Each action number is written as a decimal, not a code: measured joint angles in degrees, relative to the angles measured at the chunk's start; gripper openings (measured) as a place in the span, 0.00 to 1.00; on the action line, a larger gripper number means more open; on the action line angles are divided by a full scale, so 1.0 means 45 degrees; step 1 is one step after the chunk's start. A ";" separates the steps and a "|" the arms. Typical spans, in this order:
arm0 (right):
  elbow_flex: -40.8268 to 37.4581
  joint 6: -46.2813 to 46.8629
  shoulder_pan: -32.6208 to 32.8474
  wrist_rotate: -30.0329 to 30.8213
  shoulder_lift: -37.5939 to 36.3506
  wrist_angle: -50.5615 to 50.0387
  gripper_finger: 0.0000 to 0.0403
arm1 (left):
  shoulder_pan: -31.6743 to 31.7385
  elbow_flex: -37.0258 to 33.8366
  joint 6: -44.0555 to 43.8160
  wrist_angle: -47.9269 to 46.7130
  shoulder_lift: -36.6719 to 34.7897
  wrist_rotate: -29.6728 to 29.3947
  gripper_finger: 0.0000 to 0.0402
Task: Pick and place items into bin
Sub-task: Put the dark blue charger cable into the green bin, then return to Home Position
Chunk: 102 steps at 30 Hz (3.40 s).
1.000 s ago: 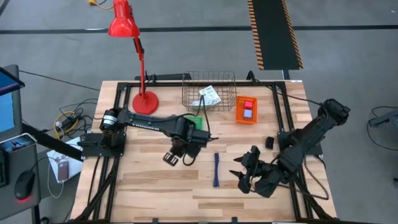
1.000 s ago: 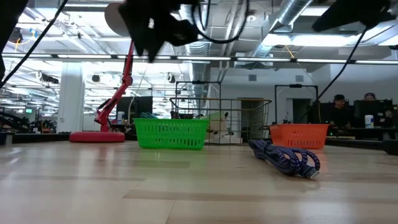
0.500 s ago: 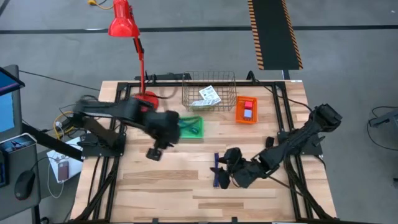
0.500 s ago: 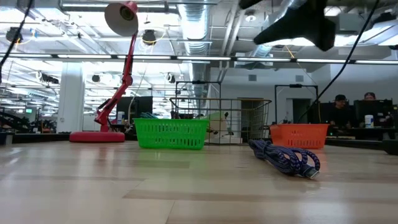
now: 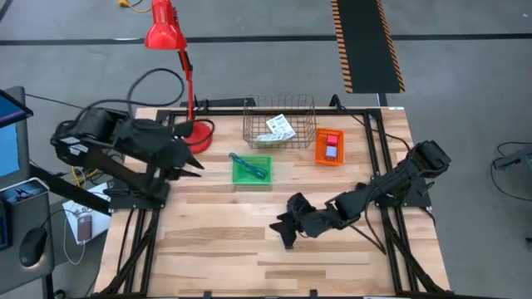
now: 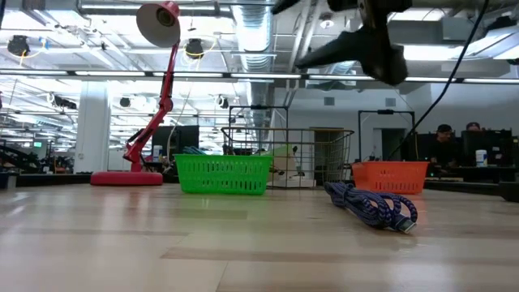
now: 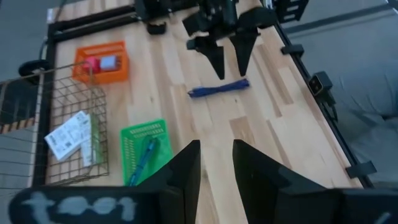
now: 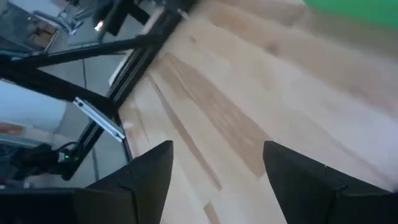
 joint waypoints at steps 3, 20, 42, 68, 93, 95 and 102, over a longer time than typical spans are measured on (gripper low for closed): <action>0.0000 0.1123 -0.0127 -0.0753 0.0000 -0.0897 0.61 | 0.0000 0.0000 -0.0006 -0.0025 -0.0313 -0.0040 0.21; 0.0155 0.5765 -0.0212 -0.1589 0.1418 -0.4423 0.61 | -0.0192 -0.0015 -0.1083 -0.1184 0.0064 0.0252 0.21; 0.4263 0.2946 -0.0810 -0.1046 0.5022 -0.9287 0.06 | -0.1674 -0.0015 -0.2001 -0.1184 0.0133 -0.0599 0.21; 0.8505 -1.1605 -0.6150 -0.1611 0.4960 -0.7805 0.04 | -0.1924 -0.0015 -0.3002 -0.1613 0.0133 -0.1090 0.21; 0.8446 -1.1392 -0.6759 -0.3123 0.5016 -0.6854 0.36 | -0.1923 -0.0005 -0.2763 -0.2679 0.0133 -0.1320 0.21; 0.8451 -1.0739 -0.6749 -0.3157 0.5013 -0.6797 0.38 | -0.1923 -0.0005 -0.3091 -0.2655 0.0114 -0.1758 0.21; 0.8451 -0.8240 -0.6534 -0.3838 0.5008 -0.7220 0.38 | -0.2260 -0.0005 -0.2365 0.0180 -0.0902 -0.2217 0.21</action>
